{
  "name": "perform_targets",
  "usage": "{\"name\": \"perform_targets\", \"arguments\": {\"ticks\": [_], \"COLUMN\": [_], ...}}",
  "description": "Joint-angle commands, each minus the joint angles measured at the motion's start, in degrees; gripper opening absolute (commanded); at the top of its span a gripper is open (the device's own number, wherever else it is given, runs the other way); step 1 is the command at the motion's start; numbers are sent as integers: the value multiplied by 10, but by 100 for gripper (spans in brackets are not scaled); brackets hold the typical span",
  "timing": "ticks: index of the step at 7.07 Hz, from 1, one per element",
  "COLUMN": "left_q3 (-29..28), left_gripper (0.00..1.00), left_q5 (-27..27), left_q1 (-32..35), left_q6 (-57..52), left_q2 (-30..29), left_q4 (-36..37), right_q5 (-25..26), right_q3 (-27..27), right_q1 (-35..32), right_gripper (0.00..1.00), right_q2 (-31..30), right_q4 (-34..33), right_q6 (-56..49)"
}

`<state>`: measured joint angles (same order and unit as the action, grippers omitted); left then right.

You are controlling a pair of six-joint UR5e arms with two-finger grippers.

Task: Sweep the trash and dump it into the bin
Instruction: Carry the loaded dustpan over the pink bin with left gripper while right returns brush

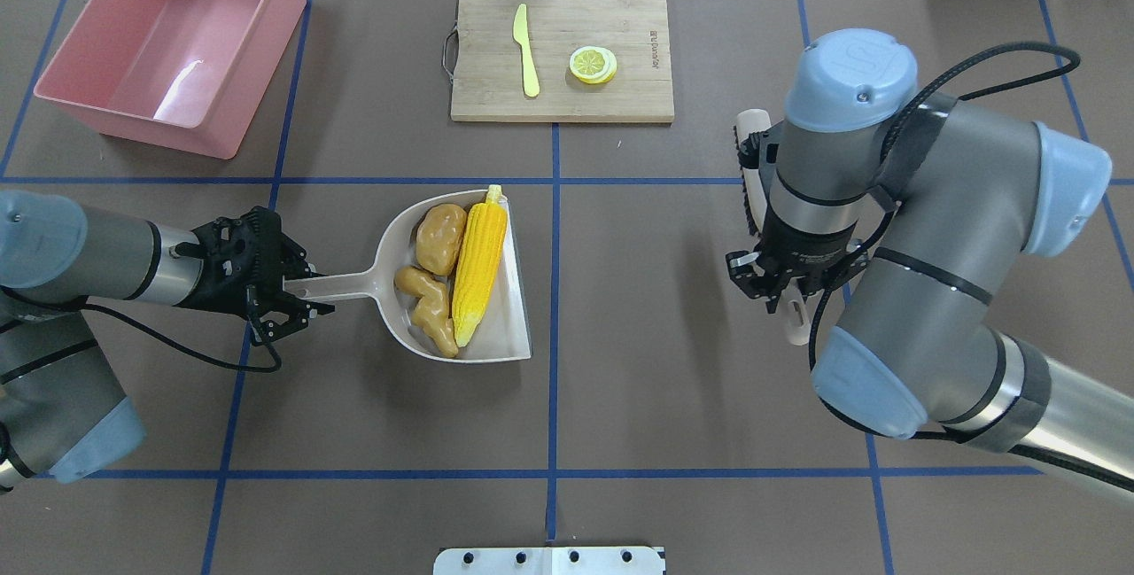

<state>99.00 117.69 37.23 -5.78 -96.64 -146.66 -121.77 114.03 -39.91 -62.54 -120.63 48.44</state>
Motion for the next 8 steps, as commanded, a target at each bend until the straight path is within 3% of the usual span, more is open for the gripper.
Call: {"name": "perform_targets", "arguments": {"ticks": [1, 3, 5, 6, 8], "left_q3": [50, 81, 81, 80, 53], "left_gripper": [0, 0, 0, 0, 0], "left_q5": [1, 11, 106, 141, 189], "left_q1": [39, 143, 291, 350, 439], "left_q6": [-4, 2, 70, 92, 82], "left_q2": [58, 132, 192, 216, 223], "left_q4": [-15, -21, -16, -14, 72], "right_q5": [-5, -4, -19, -45, -78], "right_q3": [32, 43, 72, 74, 71], "right_q1": [-33, -34, -70, -103, -138], "right_gripper": [0, 0, 0, 0, 0], "right_q2": [-48, -96, -186, -237, -335], "right_q4": [-17, -13, -3, 35, 109], "right_q6": [-58, -95, -184, -229, -276]}}
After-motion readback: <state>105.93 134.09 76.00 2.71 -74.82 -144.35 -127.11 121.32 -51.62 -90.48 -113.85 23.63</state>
